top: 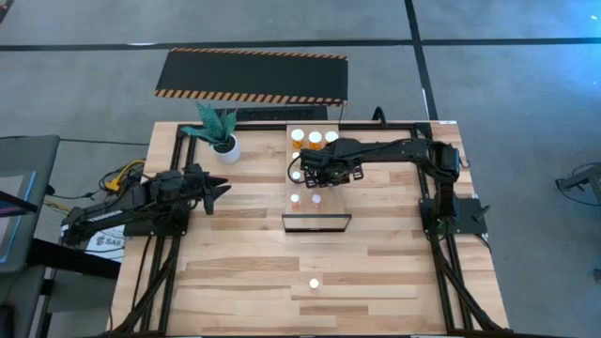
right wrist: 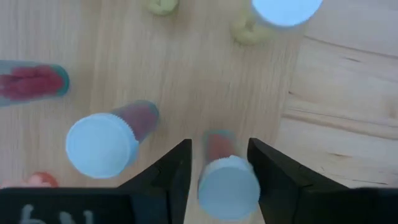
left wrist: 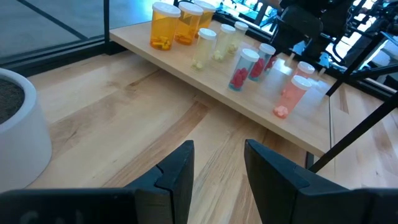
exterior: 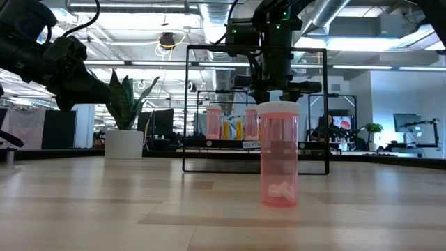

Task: Pick and place medicine bottles onto shelf by color
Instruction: Put the small blue pill bottle on the shelf aligned with the other small blue pill bottles, then put the small pink pill bottle on the shelf aligned with the other small pink pill bottles

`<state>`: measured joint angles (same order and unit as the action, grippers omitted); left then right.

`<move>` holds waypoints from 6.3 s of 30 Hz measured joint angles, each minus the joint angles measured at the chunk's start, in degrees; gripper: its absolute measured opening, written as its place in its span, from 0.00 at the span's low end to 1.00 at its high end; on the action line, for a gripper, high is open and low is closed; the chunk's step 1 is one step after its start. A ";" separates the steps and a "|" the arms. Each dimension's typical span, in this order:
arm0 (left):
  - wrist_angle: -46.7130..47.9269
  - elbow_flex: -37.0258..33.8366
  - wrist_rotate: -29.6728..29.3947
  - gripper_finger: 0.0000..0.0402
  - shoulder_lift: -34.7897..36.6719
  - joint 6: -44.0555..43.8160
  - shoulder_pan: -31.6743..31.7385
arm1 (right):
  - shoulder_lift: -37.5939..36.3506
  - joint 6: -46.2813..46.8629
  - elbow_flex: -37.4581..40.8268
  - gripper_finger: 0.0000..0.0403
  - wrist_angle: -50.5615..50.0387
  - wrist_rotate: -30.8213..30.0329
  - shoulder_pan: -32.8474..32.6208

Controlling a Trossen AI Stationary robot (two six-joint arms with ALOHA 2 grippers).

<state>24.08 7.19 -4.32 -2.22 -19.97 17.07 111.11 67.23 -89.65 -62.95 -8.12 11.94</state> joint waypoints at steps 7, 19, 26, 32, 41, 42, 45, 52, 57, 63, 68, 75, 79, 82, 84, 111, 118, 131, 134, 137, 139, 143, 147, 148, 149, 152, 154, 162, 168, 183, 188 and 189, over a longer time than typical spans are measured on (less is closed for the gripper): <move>0.00 0.01 0.01 0.32 0.00 0.00 -0.01 | -0.25 -0.42 -0.58 0.55 -1.34 0.35 1.29; 0.00 -0.01 0.00 0.32 0.00 0.00 -0.01 | -1.41 -0.25 -1.57 0.64 -3.46 2.67 1.83; 0.00 0.01 0.00 0.32 0.02 0.00 0.00 | -5.52 -0.29 -1.11 0.64 -3.19 1.05 0.42; -0.01 0.00 0.00 0.32 0.02 0.00 -0.01 | -9.32 -0.32 -1.09 0.64 -3.86 -4.23 -1.72; 0.00 0.01 0.00 0.32 0.02 0.00 0.00 | -17.48 15.60 2.74 0.64 -13.74 -12.36 -7.88; 0.00 0.01 0.00 0.32 0.02 0.00 0.01 | -19.22 18.10 4.95 0.64 -13.46 -12.71 -8.79; 0.00 0.01 0.00 0.32 0.02 0.00 0.01 | -25.12 26.04 12.98 0.64 -11.50 -12.24 -10.97; -0.01 0.00 0.00 0.32 0.02 0.00 0.01 | -36.74 41.35 28.37 0.64 -9.96 -2.22 -14.40; 0.00 0.01 0.00 0.32 0.02 0.00 0.01 | -39.74 47.04 33.88 0.64 -9.74 5.17 -18.01; -0.02 0.01 0.00 0.32 0.02 0.00 -0.01 | -38.50 50.94 35.43 0.63 -5.67 7.84 -27.64; -0.02 0.01 0.00 0.32 0.02 0.00 -0.01 | -34.18 54.61 35.47 0.63 0.20 8.00 -35.83; -0.02 0.01 0.00 0.32 0.02 0.00 0.01 | -22.26 50.26 27.41 0.62 2.73 10.20 -38.94; -0.02 0.01 0.00 0.32 0.02 0.00 -0.01 | -15.20 46.45 19.21 0.56 -0.28 9.95 -41.37; 0.00 0.00 0.00 0.32 0.02 0.00 -0.01 | -11.25 44.10 13.26 0.50 -1.54 7.13 -43.45; -0.02 0.01 0.00 0.32 0.02 0.00 0.00 | -8.75 41.68 10.06 0.45 -2.00 5.13 -44.37; -0.02 -0.01 0.00 0.32 0.00 0.00 -0.01 | 9.27 5.16 -14.08 0.59 3.80 4.19 -40.93; -0.02 -0.01 0.00 0.32 0.02 0.00 -0.01 | 9.73 0.02 -14.13 0.62 8.43 3.74 -41.42; -0.02 0.01 0.00 0.32 0.00 0.00 0.01 | 13.27 -3.40 -13.94 0.63 11.65 6.96 -39.89; -0.02 0.01 0.00 0.32 0.02 0.00 0.01 | 14.51 -3.48 -14.16 0.63 13.67 6.67 -39.95; -0.02 0.01 0.00 0.32 -0.05 0.00 -0.01 | 15.85 -3.32 -13.98 0.63 12.44 6.85 -39.95; -0.01 0.01 0.00 0.32 0.11 0.00 0.01 | 16.19 -3.28 -13.99 0.63 13.01 7.10 -39.64; -0.02 0.00 0.02 0.32 0.01 0.00 -0.01 | 16.66 -3.26 -14.09 0.62 12.61 8.98 -38.76; -0.02 0.00 0.00 0.32 0.02 0.00 0.00 | 16.73 -3.24 -14.05 0.62 12.56 9.60 -38.30; -0.01 0.01 0.00 0.32 0.02 0.00 0.00 | 16.72 -3.24 -14.08 0.62 12.60 9.61 -38.29; -0.02 0.01 0.00 0.32 0.01 0.00 -0.01 | 16.72 -3.24 -14.06 0.62 12.47 9.61 -38.28; -0.02 0.00 0.00 0.32 0.02 0.00 -0.01 | 16.72 -3.22 -14.05 0.62 12.42 9.69 -38.31; -0.02 0.01 0.00 0.32 0.02 0.00 0.00 | 16.72 -3.02 -14.05 0.62 12.08 9.79 -38.31; -0.02 0.01 0.00 0.32 0.02 0.00 -0.01 | 16.72 -2.30 -14.05 0.58 11.55 9.85 -38.46; -0.02 -0.01 0.00 0.32 0.02 0.00 -0.01 | 16.59 0.75 -15.14 0.53 9.66 9.88 -37.84; -0.02 0.00 0.00 0.32 0.02 0.00 0.00 | 16.68 29.47 -16.48 0.55 9.91 8.23 -31.82; -0.02 0.01 0.00 0.32 0.02 0.00 0.00 | 16.68 43.42 -16.46 0.55 9.43 8.17 -32.22; -0.02 -0.01 0.00 0.32 0.02 0.00 0.01 | 16.68 45.44 -16.14 0.55 9.80 8.19 -32.29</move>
<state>24.05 7.18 -4.32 -2.20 -19.97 17.07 127.79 112.67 -105.79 -53.15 0.07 -20.35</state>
